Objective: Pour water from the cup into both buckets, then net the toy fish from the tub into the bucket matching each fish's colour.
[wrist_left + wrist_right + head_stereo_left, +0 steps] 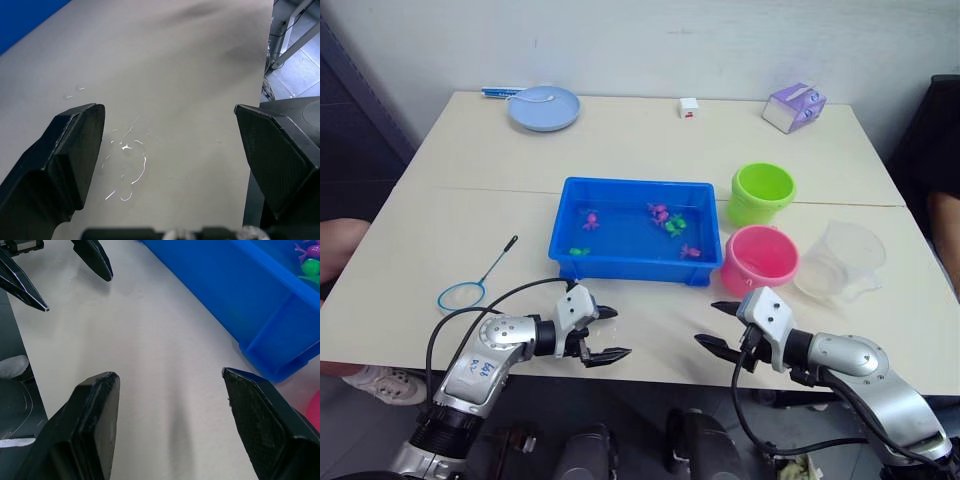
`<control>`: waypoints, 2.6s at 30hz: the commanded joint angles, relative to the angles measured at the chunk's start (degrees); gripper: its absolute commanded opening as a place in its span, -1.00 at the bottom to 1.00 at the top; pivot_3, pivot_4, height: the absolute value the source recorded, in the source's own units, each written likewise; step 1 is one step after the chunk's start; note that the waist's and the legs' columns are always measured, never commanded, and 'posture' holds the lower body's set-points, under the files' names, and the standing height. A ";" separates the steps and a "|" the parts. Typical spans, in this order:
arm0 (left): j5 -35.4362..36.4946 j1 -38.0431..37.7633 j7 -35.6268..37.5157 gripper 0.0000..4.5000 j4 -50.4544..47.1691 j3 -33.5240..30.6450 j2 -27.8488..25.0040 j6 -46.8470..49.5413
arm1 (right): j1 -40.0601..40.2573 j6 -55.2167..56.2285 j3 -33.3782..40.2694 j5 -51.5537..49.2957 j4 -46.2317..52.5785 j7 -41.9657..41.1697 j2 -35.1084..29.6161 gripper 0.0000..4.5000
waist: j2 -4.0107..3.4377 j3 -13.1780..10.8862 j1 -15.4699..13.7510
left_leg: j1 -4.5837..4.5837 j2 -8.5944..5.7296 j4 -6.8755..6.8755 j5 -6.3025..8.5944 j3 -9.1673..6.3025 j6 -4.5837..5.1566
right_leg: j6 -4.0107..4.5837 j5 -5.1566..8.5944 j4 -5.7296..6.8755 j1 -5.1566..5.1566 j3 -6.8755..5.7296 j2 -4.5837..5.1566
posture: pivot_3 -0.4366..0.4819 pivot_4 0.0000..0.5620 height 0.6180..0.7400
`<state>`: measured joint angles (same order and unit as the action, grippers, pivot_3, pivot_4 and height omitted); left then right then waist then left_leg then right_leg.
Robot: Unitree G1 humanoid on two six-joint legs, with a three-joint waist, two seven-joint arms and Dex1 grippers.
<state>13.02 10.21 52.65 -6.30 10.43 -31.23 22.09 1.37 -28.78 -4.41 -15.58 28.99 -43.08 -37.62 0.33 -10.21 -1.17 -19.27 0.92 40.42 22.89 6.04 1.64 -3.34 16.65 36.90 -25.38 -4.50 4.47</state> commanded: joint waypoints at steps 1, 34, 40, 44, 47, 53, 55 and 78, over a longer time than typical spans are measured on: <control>1.16 -0.69 0.63 0.98 -3.37 -0.30 -0.36 0.41 | 0.53 0.95 0.05 0.09 1.38 0.14 -0.22 1.00 | 0.00 0.00 0.00 | 0.00 0.00 0.00 0.00 0.00 0.00 | 0.00 0.00 0.00 0.00 0.00 0.00 | -0.05 -0.47 0.99; 26.27 26.66 3.75 0.98 -4.34 -4.56 9.41 19.33 | 6.35 -8.46 39.10 -8.50 0.45 39.39 17.98 1.00 | -0.08 0.07 0.88 | 0.07 -0.03 -0.10 -0.07 -0.02 -0.10 | -0.02 -0.01 0.05 0.11 0.11 -0.19 | -0.05 -0.47 0.99; 25.26 26.48 2.72 0.98 -4.71 -4.28 9.47 18.06 | 2.15 -5.90 37.47 -6.20 -5.62 39.99 18.24 1.00 | -0.09 0.07 1.16 | 0.08 -0.02 -0.15 -0.09 -0.02 -0.09 | -0.02 -0.01 0.06 0.11 0.12 -0.19 | -0.05 -0.47 0.99; 24.79 26.29 2.39 0.98 -5.13 -4.09 9.37 17.78 | 0.63 -4.40 36.52 -5.11 -8.20 40.44 18.43 1.00 | -0.09 0.07 1.18 | 0.07 -0.02 -0.16 -0.10 -0.02 -0.09 | -0.02 -0.01 0.07 0.10 0.12 -0.17 | -0.05 -0.47 0.99; 24.73 26.40 2.13 0.98 -5.18 -4.17 9.19 17.77 | -0.69 -3.12 36.41 -3.72 -10.21 41.84 18.43 1.00 | -0.09 0.07 1.23 | 0.07 -0.02 -0.16 -0.10 -0.02 -0.09 | -0.02 -0.01 0.07 0.10 0.12 -0.16 | -0.05 -0.47 0.99; 24.37 26.38 1.93 0.98 -5.52 -4.19 8.49 17.59 | -3.84 -0.55 35.72 -1.47 -15.00 44.23 18.93 1.00 | -0.11 0.07 1.24 | 0.07 -0.02 -0.18 -0.11 -0.02 -0.11 | -0.02 -0.01 0.07 0.10 0.12 -0.16 | -0.05 -0.47 0.99; 24.17 26.22 1.73 0.98 -5.83 -4.21 8.17 17.46 | -5.76 0.89 35.21 -0.61 -17.60 45.18 19.16 1.00 | -0.11 0.07 1.33 | 0.07 -0.02 -0.19 -0.11 -0.01 -0.11 | -0.02 -0.01 0.07 0.10 0.12 -0.17 | -0.05 -0.47 0.99; 22.65 25.94 1.21 1.00 -5.40 -4.22 7.47 16.10 | -8.48 13.13 35.95 -4.47 -19.27 41.47 19.53 -0.68 | -0.13 0.06 1.27 | 0.05 -0.02 -0.27 -0.16 -0.02 -0.14 | -0.03 -0.01 0.10 0.06 0.11 -0.14 | -0.05 -0.47 0.99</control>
<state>35.73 35.67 53.60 -10.70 6.71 -23.72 39.20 -7.34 -17.38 29.68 -19.25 5.65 -1.61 -17.19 0.20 -10.15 0.10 -19.22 0.90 40.15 22.72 6.02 1.50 -3.37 16.64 37.00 -25.32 -4.39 4.33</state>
